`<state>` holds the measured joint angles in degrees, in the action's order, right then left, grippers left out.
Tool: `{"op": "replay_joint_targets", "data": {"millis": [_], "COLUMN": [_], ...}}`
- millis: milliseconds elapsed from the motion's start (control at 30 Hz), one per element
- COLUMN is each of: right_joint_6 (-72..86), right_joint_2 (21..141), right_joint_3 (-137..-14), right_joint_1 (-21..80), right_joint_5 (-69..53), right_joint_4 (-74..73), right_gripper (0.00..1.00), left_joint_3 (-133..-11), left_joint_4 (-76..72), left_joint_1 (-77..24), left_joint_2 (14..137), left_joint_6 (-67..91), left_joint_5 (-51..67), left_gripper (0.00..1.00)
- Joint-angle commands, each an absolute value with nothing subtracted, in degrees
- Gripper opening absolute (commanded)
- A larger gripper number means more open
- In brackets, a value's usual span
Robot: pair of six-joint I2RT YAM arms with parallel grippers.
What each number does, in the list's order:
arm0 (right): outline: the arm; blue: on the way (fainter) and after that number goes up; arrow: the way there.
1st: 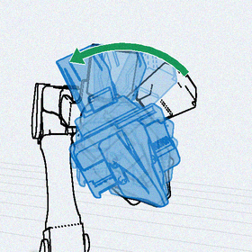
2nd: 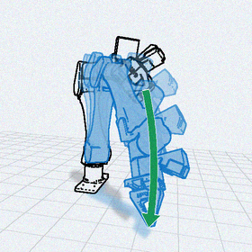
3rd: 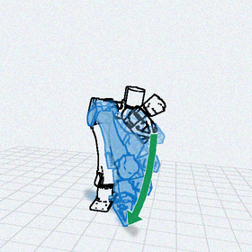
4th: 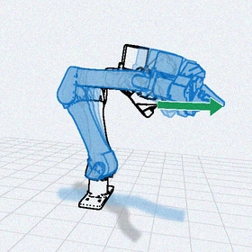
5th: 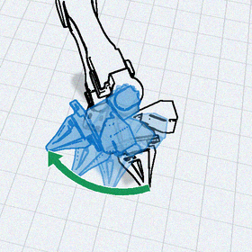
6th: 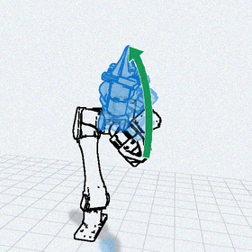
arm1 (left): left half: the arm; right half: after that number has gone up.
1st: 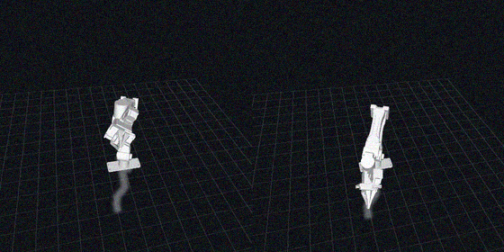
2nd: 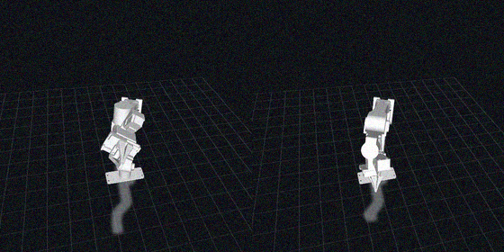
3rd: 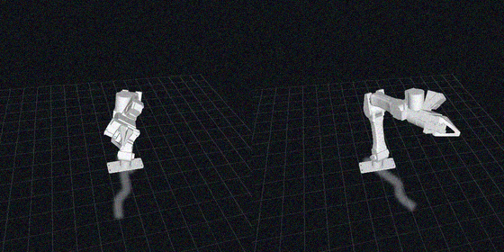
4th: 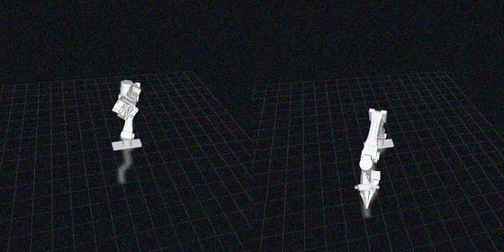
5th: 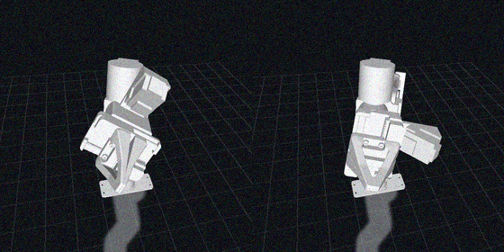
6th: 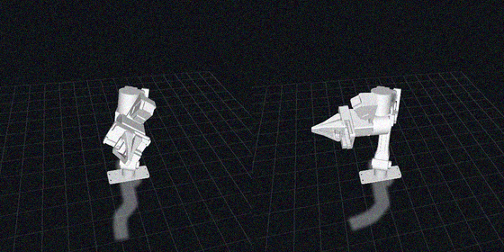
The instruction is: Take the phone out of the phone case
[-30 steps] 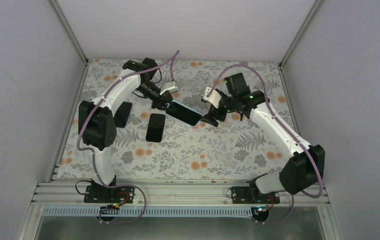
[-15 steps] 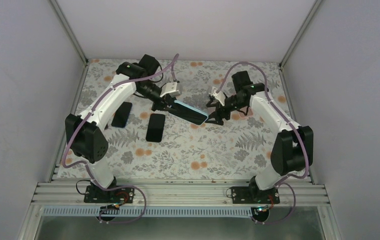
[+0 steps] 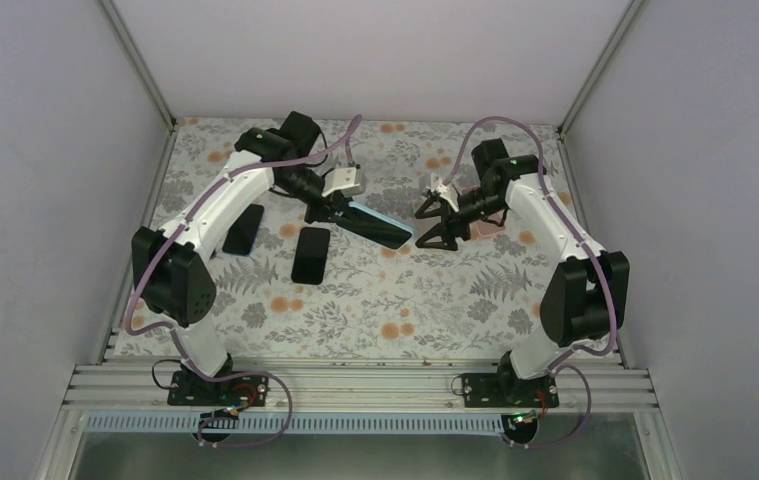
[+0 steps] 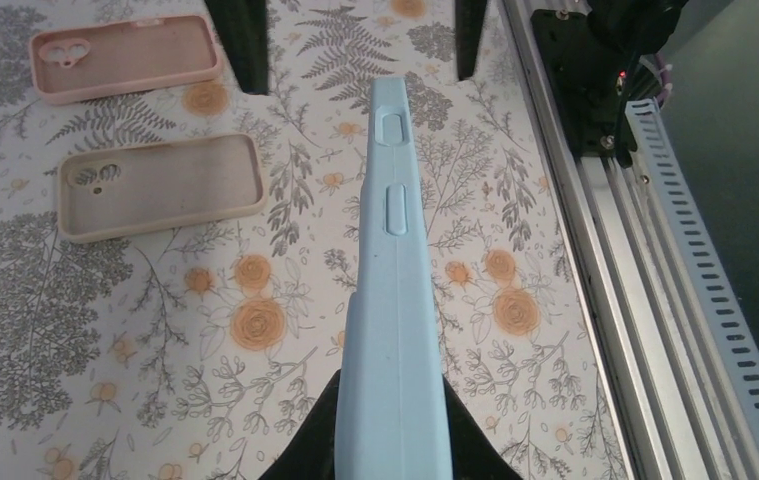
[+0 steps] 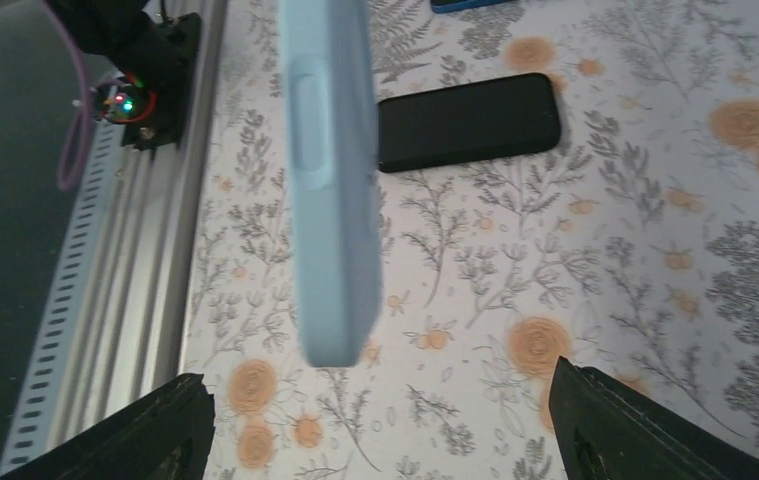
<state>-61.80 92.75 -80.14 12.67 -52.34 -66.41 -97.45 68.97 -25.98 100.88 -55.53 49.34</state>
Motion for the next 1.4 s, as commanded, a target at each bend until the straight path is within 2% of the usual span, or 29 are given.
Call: {"op": "replay_joint_targets", "data": {"millis": [0,300,900,1133,1367], "right_joint_6": [-66.23,-57.87,-50.6,-47.87,-44.22], "right_joint_2": [92.99,92.12,94.62,94.88,94.87], "right_joint_3": [-80.72,-79.42,-80.09,-80.07,-79.63], "right_joint_1": [12.89,13.05,12.8,13.23,15.19], "right_joint_5": [-56.96,-53.91,-47.97,-43.56,-38.11], "right_joint_4": [-71.46,-60.38,-51.26,-46.76,-41.54], "right_gripper": [0.86,0.87,0.82,0.79,0.8], "left_joint_3": [-97.88,-98.35,-100.79,-103.25,-103.3], "left_joint_4": [66.32,68.14,72.55,77.68,77.78], "left_joint_1": [-26.19,-26.37,-26.67,-26.76,-29.76], "left_joint_2": [100.33,100.27,100.34,101.58,102.55], "left_joint_6": [-54.81,-55.87,-57.93,-60.85,-60.3], "left_joint_5": [51.23,52.16,55.06,62.48,66.46], "left_gripper": [0.02,0.02,0.02,0.02,0.02]}}
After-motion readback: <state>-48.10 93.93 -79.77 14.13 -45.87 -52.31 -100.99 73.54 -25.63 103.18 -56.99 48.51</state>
